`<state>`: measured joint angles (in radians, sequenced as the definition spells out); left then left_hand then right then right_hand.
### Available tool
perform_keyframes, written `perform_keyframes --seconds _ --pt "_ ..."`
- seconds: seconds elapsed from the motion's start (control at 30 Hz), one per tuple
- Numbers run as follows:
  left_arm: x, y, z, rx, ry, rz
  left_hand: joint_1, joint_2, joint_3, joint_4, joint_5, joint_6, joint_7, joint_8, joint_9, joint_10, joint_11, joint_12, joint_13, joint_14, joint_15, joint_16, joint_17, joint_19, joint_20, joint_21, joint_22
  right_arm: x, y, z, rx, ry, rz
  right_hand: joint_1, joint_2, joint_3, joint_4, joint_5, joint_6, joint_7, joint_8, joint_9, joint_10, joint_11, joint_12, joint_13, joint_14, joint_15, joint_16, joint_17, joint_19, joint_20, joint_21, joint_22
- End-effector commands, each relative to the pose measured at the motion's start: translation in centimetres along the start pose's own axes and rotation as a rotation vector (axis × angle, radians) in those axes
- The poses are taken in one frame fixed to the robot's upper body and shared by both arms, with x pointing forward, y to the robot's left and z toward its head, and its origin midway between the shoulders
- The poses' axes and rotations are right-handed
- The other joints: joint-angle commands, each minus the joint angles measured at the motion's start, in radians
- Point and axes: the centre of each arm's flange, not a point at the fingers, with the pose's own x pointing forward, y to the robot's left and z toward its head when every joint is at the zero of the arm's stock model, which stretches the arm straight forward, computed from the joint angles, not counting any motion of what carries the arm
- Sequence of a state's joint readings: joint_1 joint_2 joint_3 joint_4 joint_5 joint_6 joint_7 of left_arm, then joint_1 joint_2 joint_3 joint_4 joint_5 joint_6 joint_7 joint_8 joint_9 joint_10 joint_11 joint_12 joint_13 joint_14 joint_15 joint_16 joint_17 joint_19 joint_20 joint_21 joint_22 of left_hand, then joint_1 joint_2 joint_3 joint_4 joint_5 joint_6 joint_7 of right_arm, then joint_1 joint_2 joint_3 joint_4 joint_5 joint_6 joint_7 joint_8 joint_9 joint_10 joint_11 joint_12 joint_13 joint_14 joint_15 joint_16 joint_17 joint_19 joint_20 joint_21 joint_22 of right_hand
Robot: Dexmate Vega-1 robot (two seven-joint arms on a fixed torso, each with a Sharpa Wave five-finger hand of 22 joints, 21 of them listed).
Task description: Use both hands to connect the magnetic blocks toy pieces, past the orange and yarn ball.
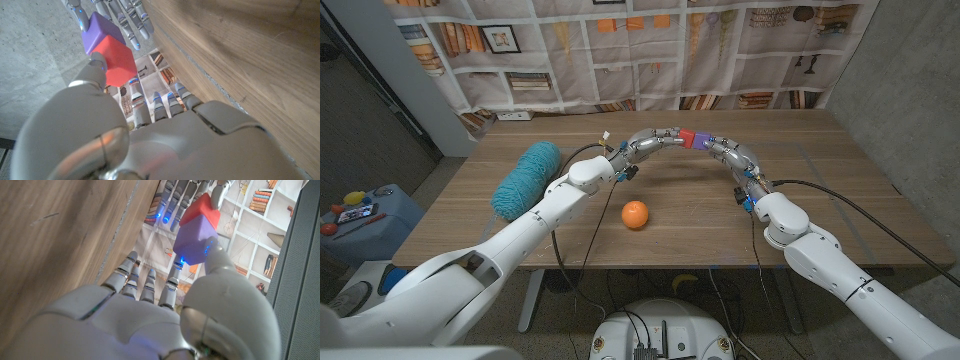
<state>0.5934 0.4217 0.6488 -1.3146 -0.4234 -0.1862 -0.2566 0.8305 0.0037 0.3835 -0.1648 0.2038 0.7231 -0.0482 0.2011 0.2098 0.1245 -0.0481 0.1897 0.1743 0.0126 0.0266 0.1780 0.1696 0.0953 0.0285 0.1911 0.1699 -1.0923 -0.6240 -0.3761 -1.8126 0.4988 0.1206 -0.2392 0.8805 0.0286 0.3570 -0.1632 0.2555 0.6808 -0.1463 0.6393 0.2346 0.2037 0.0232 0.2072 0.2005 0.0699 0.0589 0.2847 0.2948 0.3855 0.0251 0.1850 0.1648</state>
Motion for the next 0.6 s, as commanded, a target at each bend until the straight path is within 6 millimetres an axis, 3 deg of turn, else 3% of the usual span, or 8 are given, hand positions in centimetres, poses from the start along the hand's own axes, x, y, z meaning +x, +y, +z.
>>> perform_keyframes --seconds 0.03,0.6 --pt "0.49 -0.23 -0.11 -0.010 -0.007 -0.001 0.005 -0.001 -0.001 -0.003 0.005 -0.007 0.000 -0.002 0.001 -0.001 0.003 0.005 0.004 0.004 0.003 0.003 0.002 0.007 0.000 0.002 0.004 0.14 0.20 -0.12 0.022 -0.009 -0.006 0.010 0.065 -0.005 0.002 0.005 0.088 0.021 0.044 0.003 0.004 -0.001 0.000 0.002 0.011 -0.002 -0.002 0.002 0.003 0.004 0.006 0.003" --pt "0.47 -0.37 -0.20 -0.026 -0.013 -0.006 -0.003 -0.001 -0.005 0.002 0.003 -0.020 0.007 -0.005 0.000 -0.004 0.014 0.004 0.005 0.001 0.004 0.002 0.003 0.004 -0.001 0.001 0.004 0.14 0.47 -0.37 0.031 -0.010 -0.020 0.011 0.066 -0.007 0.001 0.008 0.090 0.019 0.044 0.000 0.006 -0.001 0.000 0.002 0.014 -0.005 -0.002 0.002 0.005 0.002 0.006 0.003"
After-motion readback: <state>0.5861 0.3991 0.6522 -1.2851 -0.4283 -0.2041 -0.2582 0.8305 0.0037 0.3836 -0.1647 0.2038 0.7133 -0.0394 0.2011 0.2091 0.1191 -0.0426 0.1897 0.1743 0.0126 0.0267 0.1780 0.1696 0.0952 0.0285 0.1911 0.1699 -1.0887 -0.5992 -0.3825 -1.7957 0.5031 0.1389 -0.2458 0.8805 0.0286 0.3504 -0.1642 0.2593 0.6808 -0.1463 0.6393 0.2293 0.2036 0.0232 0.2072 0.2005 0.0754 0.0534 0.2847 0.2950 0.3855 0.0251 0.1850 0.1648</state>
